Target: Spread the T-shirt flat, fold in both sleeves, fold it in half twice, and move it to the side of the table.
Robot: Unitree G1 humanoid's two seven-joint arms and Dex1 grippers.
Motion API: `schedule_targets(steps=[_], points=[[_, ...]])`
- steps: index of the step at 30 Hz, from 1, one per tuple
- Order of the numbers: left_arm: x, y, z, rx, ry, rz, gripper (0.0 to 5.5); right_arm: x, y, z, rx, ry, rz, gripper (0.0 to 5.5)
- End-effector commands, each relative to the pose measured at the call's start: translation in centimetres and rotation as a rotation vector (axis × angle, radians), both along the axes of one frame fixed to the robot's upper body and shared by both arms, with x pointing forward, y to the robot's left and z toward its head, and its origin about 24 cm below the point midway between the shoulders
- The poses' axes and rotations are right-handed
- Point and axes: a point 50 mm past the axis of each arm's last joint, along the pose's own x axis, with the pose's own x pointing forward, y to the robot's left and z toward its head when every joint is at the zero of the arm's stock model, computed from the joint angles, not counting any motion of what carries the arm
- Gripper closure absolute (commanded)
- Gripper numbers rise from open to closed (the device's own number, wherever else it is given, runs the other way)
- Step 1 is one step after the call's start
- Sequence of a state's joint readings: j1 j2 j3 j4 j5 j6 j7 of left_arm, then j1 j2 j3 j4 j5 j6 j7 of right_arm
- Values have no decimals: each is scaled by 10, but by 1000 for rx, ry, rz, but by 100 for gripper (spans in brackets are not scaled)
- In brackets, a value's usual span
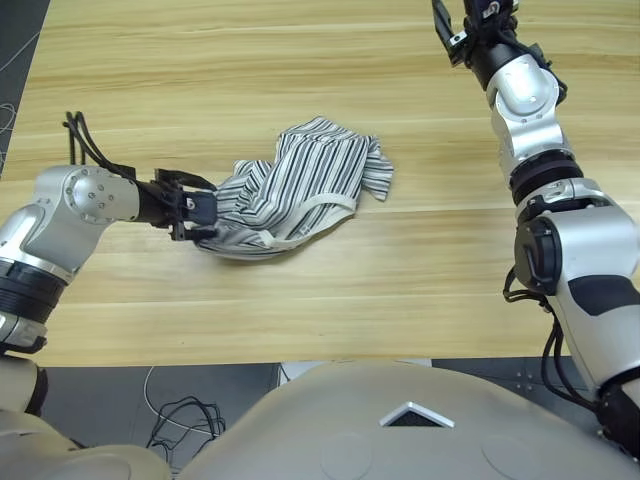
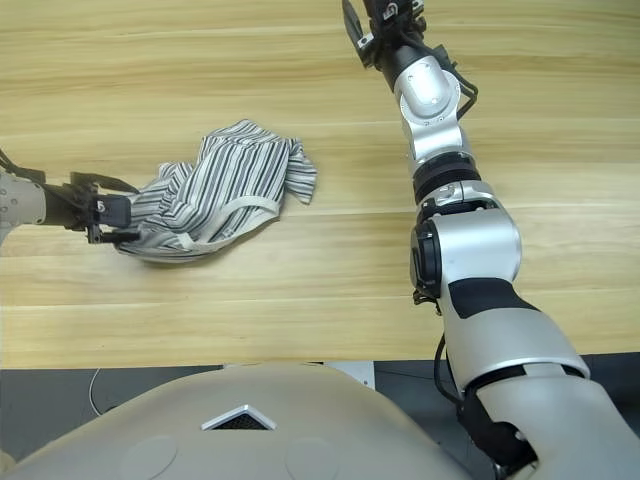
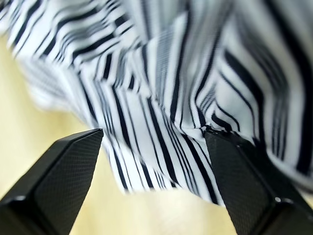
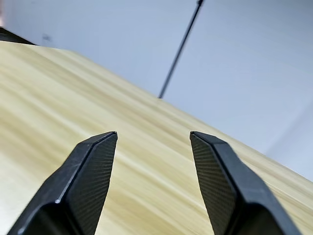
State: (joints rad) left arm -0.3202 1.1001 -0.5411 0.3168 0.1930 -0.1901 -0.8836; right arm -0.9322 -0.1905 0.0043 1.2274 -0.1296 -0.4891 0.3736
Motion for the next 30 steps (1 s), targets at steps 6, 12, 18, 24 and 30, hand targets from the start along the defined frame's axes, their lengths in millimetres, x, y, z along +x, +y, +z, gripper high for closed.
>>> schedule_targets(steps=[6,12,18,24,30], points=[[14,-47,-3,-212,-84,-113,166,-32,-12,1,-38,166,562,275],[-6,-21,36,-158,-18,-102,166,-79,-56,-24,-208,413,823,275],[-9,0,47,-79,-13,-42,166,-98,-58,-48,-368,485,877,275],[-43,-26,42,-290,185,-63,166,-104,-31,-70,-472,344,911,275],[-77,-25,26,-300,313,-60,140,-112,-14,-71,-521,113,980,256]])
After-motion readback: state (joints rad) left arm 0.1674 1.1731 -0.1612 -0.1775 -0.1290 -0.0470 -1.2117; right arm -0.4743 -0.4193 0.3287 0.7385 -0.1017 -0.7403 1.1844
